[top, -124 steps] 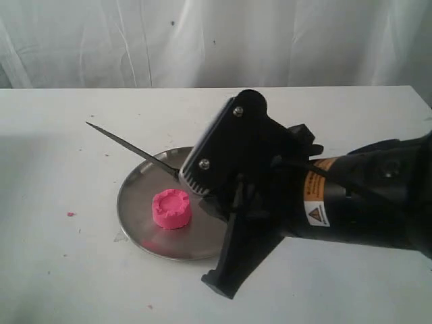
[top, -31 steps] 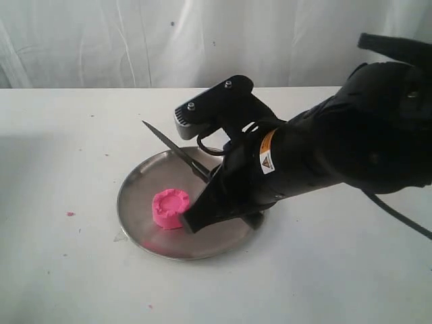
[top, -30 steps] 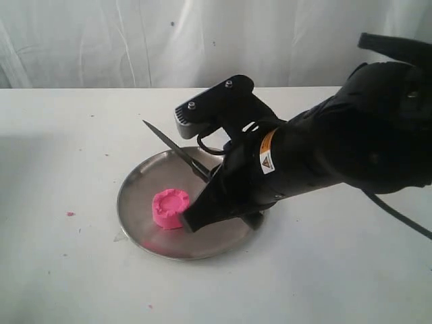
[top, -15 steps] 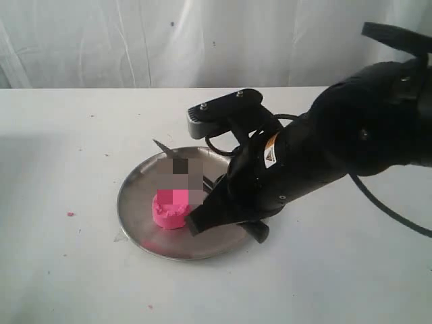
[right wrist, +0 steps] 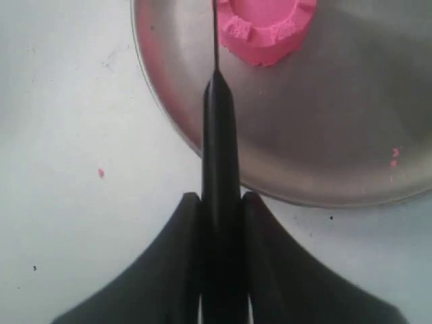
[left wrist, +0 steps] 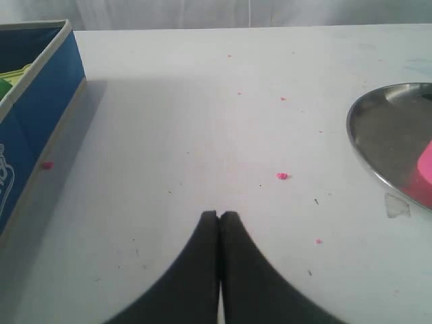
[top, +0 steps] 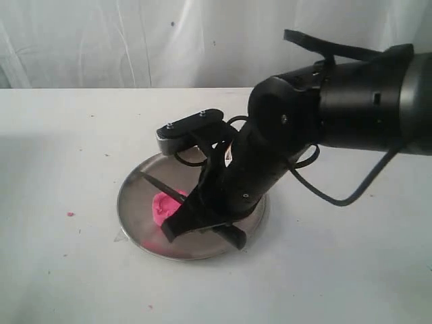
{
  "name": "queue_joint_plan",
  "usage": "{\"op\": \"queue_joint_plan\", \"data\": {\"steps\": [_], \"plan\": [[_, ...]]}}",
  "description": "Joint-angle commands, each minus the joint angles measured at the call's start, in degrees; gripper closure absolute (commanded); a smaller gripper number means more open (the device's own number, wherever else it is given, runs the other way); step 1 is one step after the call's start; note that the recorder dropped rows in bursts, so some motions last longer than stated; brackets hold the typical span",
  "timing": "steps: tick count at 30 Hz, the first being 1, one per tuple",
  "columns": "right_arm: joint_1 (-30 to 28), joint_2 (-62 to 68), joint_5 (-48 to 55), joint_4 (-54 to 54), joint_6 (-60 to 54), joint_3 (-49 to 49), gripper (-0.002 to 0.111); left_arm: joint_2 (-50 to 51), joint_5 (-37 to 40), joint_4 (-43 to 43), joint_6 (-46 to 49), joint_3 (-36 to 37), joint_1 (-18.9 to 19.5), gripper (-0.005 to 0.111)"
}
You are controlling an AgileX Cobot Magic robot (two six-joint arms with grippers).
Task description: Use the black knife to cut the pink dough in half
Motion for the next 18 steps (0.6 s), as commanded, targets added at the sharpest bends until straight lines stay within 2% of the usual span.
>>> {"op": "queue_joint_plan", "data": {"steps": [1,5,12,18], "plan": [[-0.6,1.7,0.1,0.8,-0.6,-1.0,0.108,-0.3,-0.1,-0.4,-0.1,0.2,-0.2,0.107],[-0.6,2.5,-2.3,0.9,-0.6,-1.0,0.108,-0.3,-0.1,-0.4,-0.1,0.2,-0.2,0.107],[-0.6,-4.5,-10.0,0.4,-0.6,-0.9,0.108,-0.3,-0.1,-0.4,-0.1,0.2,-0.2,0.107],[-0.6,-5.3,-6.8,0.5,-0.6,-0.6,0.108,-0.3,-0.1,-0.4,-0.1,0.2,-0.2,0.107]]}}
